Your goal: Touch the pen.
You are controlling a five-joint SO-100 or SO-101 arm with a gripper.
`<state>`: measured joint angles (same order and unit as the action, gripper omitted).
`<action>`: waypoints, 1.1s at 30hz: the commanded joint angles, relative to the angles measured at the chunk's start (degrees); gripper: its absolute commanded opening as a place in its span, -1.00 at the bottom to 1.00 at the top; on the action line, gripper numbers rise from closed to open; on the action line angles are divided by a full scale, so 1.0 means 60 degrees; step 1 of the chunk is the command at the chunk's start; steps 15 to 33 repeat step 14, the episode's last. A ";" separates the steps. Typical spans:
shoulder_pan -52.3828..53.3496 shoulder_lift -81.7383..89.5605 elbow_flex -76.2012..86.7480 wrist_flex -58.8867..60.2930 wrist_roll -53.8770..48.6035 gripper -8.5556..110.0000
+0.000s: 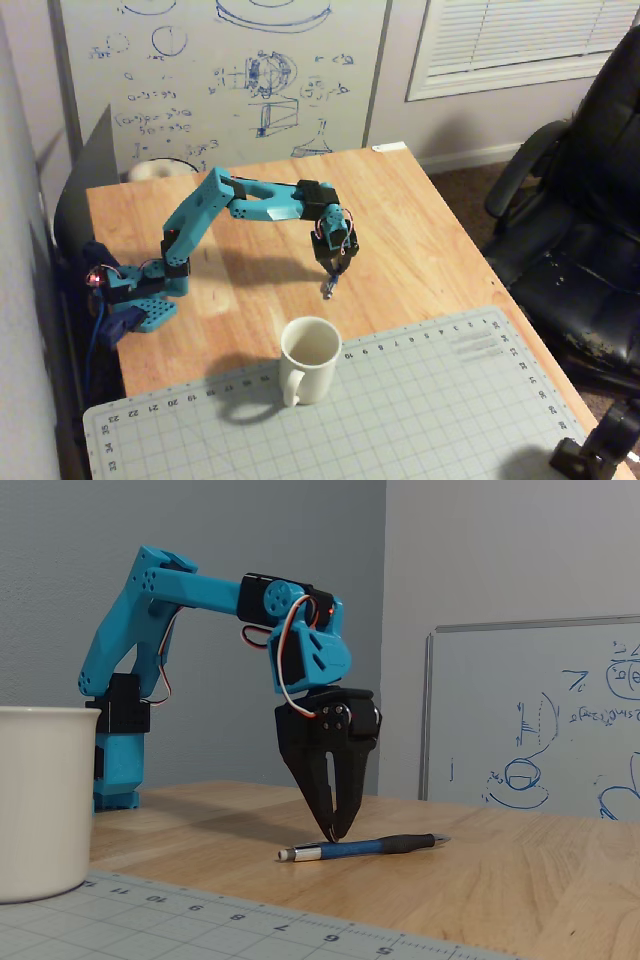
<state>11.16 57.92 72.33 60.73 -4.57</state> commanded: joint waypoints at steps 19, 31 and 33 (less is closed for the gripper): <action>0.0088 0.0161 -0.0410 -0.0161 0.0000 -0.85; 0.0088 0.0161 -0.0410 -0.0161 0.0000 -0.85; 0.0088 0.0161 -0.0410 -0.0161 0.0000 -0.85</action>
